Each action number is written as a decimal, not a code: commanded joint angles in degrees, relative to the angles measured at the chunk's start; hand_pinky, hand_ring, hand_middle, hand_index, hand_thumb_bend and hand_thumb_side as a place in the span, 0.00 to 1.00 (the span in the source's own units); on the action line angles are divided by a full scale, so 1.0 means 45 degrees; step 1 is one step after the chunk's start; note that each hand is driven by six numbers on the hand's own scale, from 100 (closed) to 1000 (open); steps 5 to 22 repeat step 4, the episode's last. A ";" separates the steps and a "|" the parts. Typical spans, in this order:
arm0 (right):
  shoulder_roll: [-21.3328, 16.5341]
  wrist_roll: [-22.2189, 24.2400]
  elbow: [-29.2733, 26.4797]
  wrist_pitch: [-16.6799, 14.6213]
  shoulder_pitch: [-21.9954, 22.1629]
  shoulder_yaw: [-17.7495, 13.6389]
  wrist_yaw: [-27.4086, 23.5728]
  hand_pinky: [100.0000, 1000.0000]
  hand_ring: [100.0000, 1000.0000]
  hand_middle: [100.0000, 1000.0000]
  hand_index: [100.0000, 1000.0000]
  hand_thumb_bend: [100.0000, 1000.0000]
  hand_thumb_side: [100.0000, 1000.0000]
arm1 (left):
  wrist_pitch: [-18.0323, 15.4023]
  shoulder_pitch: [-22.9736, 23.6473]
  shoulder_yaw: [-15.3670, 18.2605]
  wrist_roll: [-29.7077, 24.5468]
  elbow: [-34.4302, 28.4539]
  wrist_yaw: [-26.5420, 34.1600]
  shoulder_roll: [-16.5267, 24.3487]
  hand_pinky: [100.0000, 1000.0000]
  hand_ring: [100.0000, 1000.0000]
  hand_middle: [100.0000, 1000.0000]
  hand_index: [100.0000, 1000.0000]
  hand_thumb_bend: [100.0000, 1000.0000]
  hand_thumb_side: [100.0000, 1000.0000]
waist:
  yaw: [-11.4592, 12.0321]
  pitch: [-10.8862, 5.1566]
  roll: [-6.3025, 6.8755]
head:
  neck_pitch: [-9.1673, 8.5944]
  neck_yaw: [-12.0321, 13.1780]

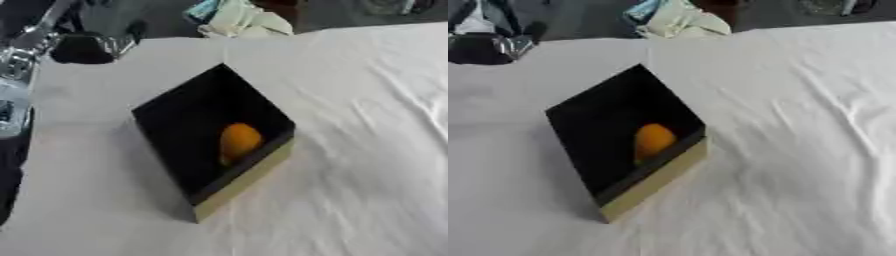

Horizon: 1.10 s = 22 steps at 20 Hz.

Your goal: Pick up objects on the table and place them in the box.

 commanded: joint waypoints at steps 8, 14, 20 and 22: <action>-0.0459 -0.0419 -0.0359 -0.0156 -0.0294 -0.0168 -0.0028 0.65 0.52 0.55 0.80 0.00 0.77 | 0.1332 0.0852 0.0825 0.1365 -0.1392 0.1386 0.0780 0.36 0.61 0.72 0.79 0.25 0.51 | 0.0051 -0.0120 -0.0235 | 0.0026 -0.0290; -0.0459 -0.0419 -0.0359 -0.0156 -0.0294 -0.0168 -0.0028 0.65 0.52 0.55 0.80 0.00 0.77 | 0.1332 0.0852 0.0825 0.1365 -0.1392 0.1386 0.0780 0.36 0.61 0.72 0.79 0.25 0.51 | 0.0051 -0.0120 -0.0235 | 0.0026 -0.0290; -0.0459 -0.0419 -0.0359 -0.0156 -0.0294 -0.0168 -0.0028 0.65 0.52 0.55 0.80 0.00 0.77 | 0.1332 0.0852 0.0825 0.1365 -0.1392 0.1386 0.0780 0.36 0.61 0.72 0.79 0.25 0.51 | 0.0051 -0.0120 -0.0235 | 0.0026 -0.0290; -0.0459 -0.0419 -0.0359 -0.0156 -0.0294 -0.0168 -0.0028 0.65 0.52 0.55 0.80 0.00 0.77 | 0.1332 0.0852 0.0825 0.1365 -0.1392 0.1386 0.0780 0.36 0.61 0.72 0.79 0.25 0.51 | 0.0051 -0.0120 -0.0235 | 0.0026 -0.0290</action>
